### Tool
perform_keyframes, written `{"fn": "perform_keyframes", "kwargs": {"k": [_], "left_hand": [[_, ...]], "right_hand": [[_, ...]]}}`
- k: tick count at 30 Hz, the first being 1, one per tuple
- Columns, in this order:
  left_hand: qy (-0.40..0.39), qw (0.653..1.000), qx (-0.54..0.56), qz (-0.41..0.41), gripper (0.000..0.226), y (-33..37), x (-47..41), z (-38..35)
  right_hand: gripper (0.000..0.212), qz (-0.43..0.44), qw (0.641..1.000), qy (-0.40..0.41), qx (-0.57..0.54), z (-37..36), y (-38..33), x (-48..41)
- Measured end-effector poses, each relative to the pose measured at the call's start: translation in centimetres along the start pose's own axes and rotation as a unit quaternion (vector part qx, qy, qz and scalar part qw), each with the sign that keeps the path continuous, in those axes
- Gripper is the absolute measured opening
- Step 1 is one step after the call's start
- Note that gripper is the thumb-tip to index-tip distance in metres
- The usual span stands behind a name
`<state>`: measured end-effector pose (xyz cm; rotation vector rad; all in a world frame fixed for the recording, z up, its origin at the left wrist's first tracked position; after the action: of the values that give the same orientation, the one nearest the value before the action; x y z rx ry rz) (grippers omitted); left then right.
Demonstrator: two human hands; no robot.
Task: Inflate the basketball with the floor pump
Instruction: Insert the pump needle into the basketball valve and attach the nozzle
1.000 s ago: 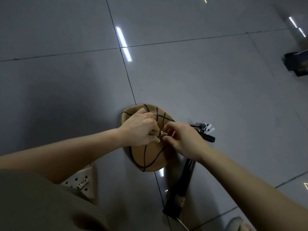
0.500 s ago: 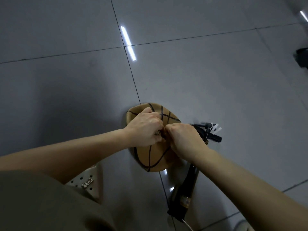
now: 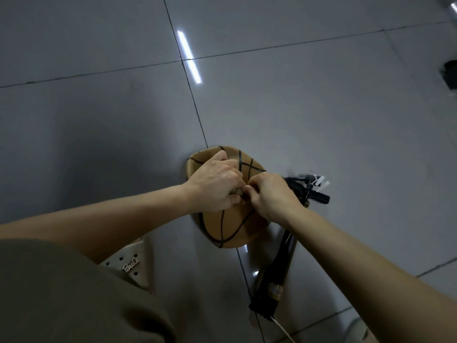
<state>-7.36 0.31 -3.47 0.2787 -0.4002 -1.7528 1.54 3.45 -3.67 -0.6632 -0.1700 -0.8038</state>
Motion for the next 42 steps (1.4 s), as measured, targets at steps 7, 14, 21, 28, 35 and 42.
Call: {"fn": "perform_keyframes", "kwargs": {"k": [7,14,21,28,35,42], "left_hand": [[-0.022,1.000,0.003,0.016,0.028,-0.8,-0.2,-0.3],[-0.022,0.999,0.008,0.026,0.031,-0.9,-0.1,-0.3],[-0.003,0.999,-0.033,0.025,0.027,-0.5,0.2,-0.3],[0.007,0.999,-0.029,0.028,0.022,-0.4,0.2,-0.2],[0.006,1.000,-0.005,0.023,0.024,-0.8,0.1,-0.2],[0.001,1.000,-0.001,0.025,0.032,-0.8,-0.1,-0.4]], "right_hand": [[0.026,0.045,0.999,0.024,0.015,1.8,1.5,2.2],[0.014,0.187,0.966,0.002,0.180,1.5,-2.6,1.8],[0.011,0.100,0.988,0.018,0.114,0.6,-2.1,0.7],[0.029,0.008,0.995,0.058,0.086,-0.3,-1.1,0.6],[0.038,0.034,0.999,0.009,0.018,0.9,1.2,1.5],[0.016,0.198,0.960,-0.024,0.196,1.0,-2.1,1.4]]}}
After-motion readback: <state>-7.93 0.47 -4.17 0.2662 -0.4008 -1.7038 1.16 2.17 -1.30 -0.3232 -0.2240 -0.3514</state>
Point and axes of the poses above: each hand's wrist, its own x-axis away from the middle knuckle, its own z-axis out of the back of the hand, y = z × x, the point moved 8 cm from there along -x, towards the middle knuckle, and after that the axes turned 11 degrees about z, right-handed, at the moved point
